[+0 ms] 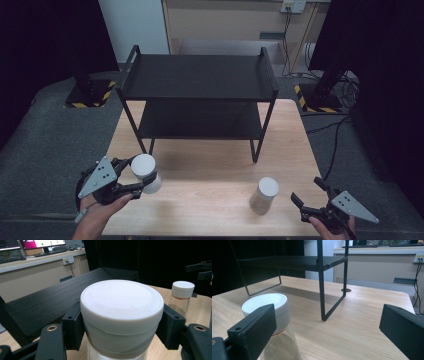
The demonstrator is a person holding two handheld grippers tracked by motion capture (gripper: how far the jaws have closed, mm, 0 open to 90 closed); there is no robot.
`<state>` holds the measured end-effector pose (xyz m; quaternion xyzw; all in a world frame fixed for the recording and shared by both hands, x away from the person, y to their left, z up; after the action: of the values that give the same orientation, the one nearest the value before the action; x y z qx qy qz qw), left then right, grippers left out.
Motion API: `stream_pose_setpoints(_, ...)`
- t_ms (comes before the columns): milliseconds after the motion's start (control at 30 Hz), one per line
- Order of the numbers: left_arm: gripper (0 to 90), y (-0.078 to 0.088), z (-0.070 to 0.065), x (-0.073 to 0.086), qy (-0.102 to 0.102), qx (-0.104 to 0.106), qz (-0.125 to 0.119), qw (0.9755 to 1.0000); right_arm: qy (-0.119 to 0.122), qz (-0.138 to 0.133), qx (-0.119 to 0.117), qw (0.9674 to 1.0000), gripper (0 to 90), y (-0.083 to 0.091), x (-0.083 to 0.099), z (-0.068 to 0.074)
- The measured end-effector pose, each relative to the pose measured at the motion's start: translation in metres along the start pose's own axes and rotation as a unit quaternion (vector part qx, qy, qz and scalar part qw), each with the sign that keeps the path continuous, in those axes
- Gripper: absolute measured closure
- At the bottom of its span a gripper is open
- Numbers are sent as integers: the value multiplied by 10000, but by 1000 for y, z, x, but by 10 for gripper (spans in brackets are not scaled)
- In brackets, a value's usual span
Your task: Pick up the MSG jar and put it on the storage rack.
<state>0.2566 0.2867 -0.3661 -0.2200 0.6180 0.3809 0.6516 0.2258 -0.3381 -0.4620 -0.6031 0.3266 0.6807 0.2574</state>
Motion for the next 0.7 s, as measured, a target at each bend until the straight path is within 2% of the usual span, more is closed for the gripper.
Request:
stream_pose_setpoints(367,326,-7,1,-23,-117,293,-72,9995,-14,-55,-12,10000,16,0,-2,1)
stream_pose_setpoints(467,326,-10,3,-27,-57,362,-90,9993,-17,-60,-15,10000,16,0,-2,1)
stream_pose_setpoints(700,325,-12,4,-38,-98,404,-115,9991,-30,-92,-5,10000,16,2,-3,0)
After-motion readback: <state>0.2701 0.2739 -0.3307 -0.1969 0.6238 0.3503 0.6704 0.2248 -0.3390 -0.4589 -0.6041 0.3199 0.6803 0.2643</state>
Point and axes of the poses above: each handheld gripper's, and its own axes: y roughly backward along the jaws, x roughly out of its underside, z roughly to its left, the point moved 10 cm from there along -y, roughly forward along the jaws, and after that the axes turned 9 degrees about -x, right-handed, at the moved point
